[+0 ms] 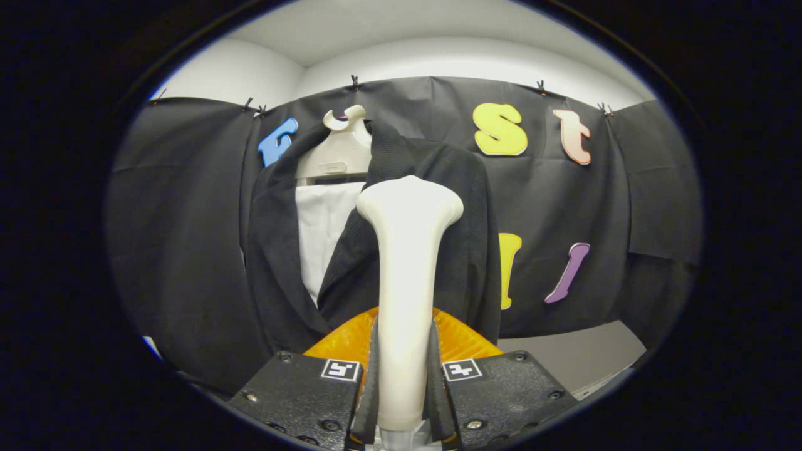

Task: Iron the clothes twice with a garment steamer, once on the left side and once on the right side.

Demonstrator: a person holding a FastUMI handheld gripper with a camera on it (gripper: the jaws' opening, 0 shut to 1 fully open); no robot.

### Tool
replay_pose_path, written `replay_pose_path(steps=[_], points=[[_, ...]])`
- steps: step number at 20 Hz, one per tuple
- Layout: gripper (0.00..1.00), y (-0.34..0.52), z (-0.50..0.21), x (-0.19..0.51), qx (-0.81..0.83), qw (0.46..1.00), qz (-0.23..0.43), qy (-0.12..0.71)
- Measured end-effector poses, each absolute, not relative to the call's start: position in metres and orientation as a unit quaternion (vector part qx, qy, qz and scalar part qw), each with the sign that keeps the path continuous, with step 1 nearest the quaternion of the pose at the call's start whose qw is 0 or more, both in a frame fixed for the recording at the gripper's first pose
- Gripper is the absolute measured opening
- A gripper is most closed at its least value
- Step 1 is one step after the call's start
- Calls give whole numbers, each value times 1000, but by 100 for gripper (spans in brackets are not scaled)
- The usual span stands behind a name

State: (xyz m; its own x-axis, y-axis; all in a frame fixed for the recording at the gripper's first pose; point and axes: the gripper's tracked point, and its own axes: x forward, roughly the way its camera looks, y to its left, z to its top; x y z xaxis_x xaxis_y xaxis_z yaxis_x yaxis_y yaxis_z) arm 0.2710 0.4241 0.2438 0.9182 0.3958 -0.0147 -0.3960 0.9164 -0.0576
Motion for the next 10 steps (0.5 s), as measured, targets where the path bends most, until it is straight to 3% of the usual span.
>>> replay_pose_path(steps=[10], points=[[35,419,190,259,-34,977,207,40]])
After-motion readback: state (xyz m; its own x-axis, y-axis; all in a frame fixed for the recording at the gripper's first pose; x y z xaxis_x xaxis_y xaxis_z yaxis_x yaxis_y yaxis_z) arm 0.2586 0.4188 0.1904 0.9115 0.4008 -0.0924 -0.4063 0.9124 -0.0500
